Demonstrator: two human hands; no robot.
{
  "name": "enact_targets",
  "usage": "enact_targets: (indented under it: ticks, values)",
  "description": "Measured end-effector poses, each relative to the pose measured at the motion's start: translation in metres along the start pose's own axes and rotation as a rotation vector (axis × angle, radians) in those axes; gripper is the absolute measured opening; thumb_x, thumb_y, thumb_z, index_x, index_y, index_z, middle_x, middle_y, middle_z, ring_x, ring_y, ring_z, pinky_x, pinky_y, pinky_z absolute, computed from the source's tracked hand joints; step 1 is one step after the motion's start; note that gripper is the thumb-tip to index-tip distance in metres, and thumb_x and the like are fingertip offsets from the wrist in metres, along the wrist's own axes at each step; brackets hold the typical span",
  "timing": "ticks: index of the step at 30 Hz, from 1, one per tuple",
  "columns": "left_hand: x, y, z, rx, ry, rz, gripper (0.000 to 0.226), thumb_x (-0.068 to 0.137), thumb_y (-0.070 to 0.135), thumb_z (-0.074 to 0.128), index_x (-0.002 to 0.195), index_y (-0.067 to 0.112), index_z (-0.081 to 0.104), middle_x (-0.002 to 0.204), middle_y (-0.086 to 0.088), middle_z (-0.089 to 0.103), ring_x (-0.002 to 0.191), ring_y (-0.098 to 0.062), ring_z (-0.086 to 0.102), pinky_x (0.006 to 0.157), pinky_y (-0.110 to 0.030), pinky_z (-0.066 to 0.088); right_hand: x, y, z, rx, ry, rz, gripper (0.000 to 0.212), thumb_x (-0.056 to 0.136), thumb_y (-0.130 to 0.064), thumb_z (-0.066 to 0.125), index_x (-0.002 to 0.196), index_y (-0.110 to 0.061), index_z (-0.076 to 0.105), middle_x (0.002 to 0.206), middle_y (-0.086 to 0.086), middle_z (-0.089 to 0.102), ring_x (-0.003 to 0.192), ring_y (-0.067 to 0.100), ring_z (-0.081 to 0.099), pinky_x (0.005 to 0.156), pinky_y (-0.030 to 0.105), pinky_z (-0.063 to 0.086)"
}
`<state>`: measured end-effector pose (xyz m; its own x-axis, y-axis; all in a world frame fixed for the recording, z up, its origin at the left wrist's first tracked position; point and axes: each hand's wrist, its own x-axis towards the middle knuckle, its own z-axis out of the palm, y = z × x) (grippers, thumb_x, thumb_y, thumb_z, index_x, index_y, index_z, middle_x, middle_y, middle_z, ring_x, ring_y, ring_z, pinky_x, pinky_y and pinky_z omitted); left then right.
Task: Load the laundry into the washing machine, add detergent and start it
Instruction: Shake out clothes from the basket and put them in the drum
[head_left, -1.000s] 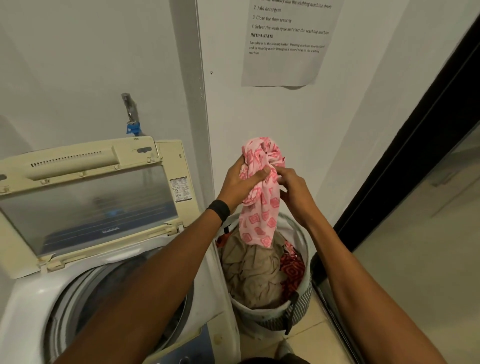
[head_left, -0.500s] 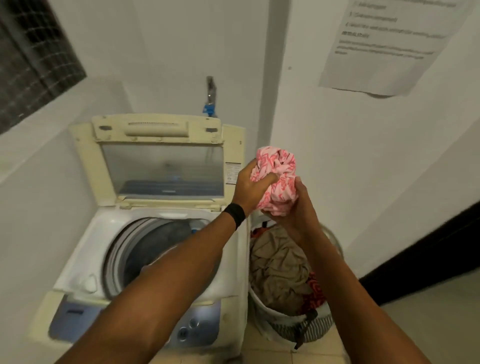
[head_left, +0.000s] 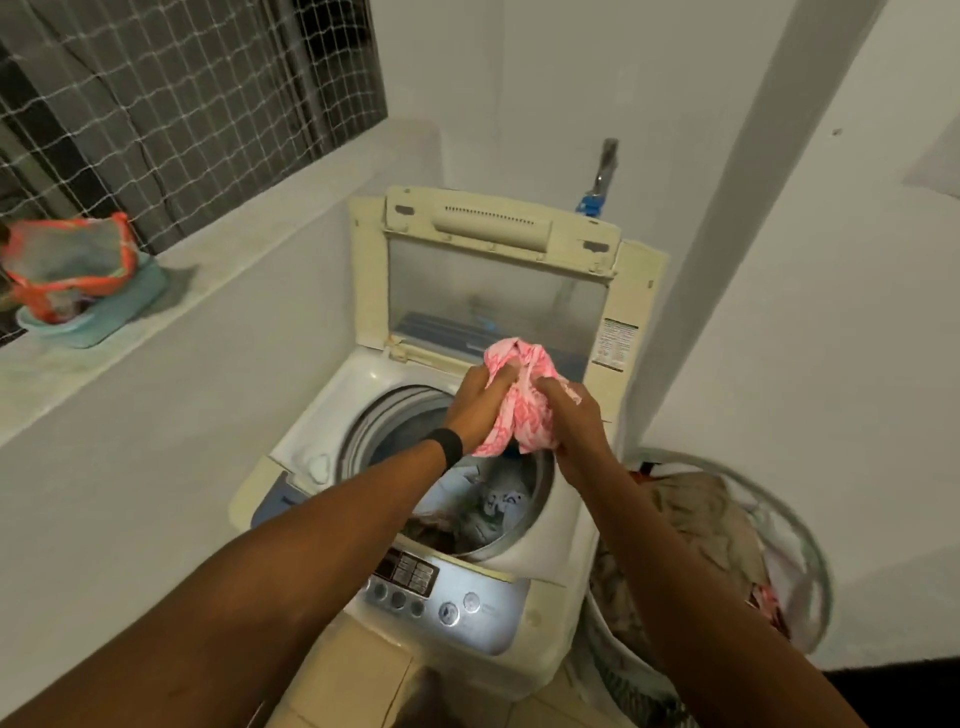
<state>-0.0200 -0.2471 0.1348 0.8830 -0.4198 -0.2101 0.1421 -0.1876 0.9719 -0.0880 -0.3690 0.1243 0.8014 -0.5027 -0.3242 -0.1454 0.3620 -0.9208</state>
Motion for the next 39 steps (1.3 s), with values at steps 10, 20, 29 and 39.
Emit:
enact_targets:
  ticks: [10, 20, 29, 39]
  values:
    - [0.072, -0.068, -0.093, 0.520, -0.175, -0.071, 0.072, 0.090, 0.064, 0.055, 0.149, 0.025, 0.042, 0.142, -0.004, 0.058, 0.128, -0.026, 0.056, 0.111, -0.049, 0.045, 0.031, 0.049, 0.083, -0.371, 0.032, -0.084, 0.017, 0.090, -0.021, 0.073, 0.102, -0.010, 0.069, 0.100, 0.006, 0.073, 0.096, 0.024, 0.070, 0.079, 0.032, 0.058]
    - [0.119, -0.054, -0.146, 1.219, -0.667, -0.067, 0.019, 0.079, 0.047, 0.067, 0.092, 0.038, 0.058, 0.104, 0.002, 0.065, 0.093, -0.025, 0.062, 0.088, -0.044, 0.056, 0.034, 0.085, 0.121, -0.643, 0.000, 0.087, 0.018, 0.096, -0.012, 0.065, 0.082, -0.002, 0.070, 0.071, 0.013, 0.056, 0.061, 0.018, 0.049, 0.048, 0.020, 0.041]
    - [0.096, -0.053, -0.080, 1.125, -0.694, 0.327, 0.015, 0.102, 0.020, 0.053, 0.111, 0.021, 0.064, 0.105, 0.003, 0.062, 0.094, -0.023, 0.058, 0.080, -0.033, 0.042, 0.011, 0.061, 0.074, -0.663, 0.217, -0.049, 0.009, 0.094, -0.017, 0.067, 0.102, -0.014, 0.070, 0.093, -0.007, 0.072, 0.087, 0.007, 0.067, 0.089, 0.030, 0.055]
    - [0.060, -0.033, 0.070, 1.066, -0.941, 0.466, 0.010, 0.099, 0.035, 0.056, 0.100, 0.033, 0.065, 0.110, 0.000, 0.069, 0.101, -0.028, 0.064, 0.090, -0.041, 0.053, -0.060, 0.075, -0.094, -0.654, 0.697, -0.041, 0.020, 0.098, -0.035, 0.064, 0.094, -0.016, 0.068, 0.089, 0.001, 0.073, 0.086, 0.022, 0.069, 0.080, 0.043, 0.057]
